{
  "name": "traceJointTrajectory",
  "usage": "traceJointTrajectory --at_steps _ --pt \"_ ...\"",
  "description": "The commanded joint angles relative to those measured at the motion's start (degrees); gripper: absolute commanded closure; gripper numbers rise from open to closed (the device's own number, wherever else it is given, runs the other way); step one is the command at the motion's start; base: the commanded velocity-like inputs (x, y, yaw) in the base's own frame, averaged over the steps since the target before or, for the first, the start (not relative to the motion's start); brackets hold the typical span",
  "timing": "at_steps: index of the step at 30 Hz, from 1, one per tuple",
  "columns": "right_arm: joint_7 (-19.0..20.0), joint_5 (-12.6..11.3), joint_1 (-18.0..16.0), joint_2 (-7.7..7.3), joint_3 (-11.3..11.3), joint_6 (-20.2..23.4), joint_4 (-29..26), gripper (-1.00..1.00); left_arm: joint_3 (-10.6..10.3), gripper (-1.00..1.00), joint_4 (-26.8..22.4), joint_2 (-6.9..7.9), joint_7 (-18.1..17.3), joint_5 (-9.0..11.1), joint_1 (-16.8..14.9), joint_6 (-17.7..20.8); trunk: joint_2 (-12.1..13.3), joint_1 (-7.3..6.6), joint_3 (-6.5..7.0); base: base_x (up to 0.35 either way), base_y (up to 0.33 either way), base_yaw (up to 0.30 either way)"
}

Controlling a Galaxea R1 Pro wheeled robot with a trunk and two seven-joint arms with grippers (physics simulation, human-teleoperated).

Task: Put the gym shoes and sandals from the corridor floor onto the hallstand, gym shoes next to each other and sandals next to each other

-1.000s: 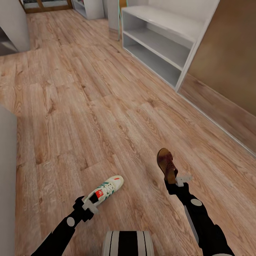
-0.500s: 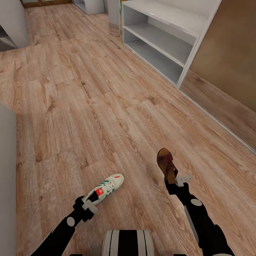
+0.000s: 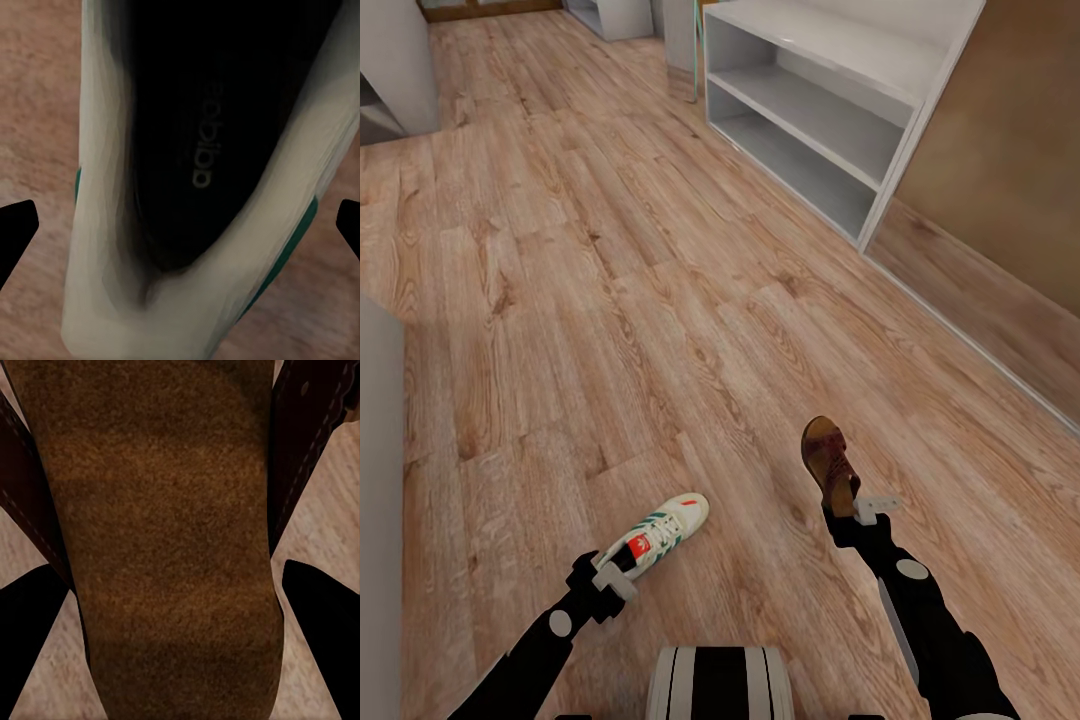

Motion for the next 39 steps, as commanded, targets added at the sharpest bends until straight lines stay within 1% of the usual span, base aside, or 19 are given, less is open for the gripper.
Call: traceJointTrajectory --at_steps 1,6,7,39 --pt "0.4 0.6 0.0 0.03 -0.1 0.3 -0.1 1.00 -0.2 -1.00 -0.1 0.04 -0.1 -0.4 0.0 0.2 0.0 -0.01 -0.03 0.007 0.000 0.000" --pt "0.4 0.6 0.0 0.03 -0.1 0.3 -0.1 1.00 -0.2 -1.00 -0.1 -0.02 0.0 -0.4 0.0 0.2 0.0 -0.01 -0.03 0.004 0.000 0.000" --pt "0.4 0.6 0.0 0.03 -0.1 0.3 -0.1 1.00 -0.2 1.00 -0.1 -0.04 0.0 -0.4 0.0 0.2 0.0 -0.01 -0.03 0.001 0.000 0.000" --pt "0.4 0.6 0.0 0.03 -0.1 0.3 -0.1 1.00 0.0 1.00 -0.1 -0.04 0.0 -0.3 0.0 0.0 0.0 -0.01 -0.03 0.000 0.000 0.000"
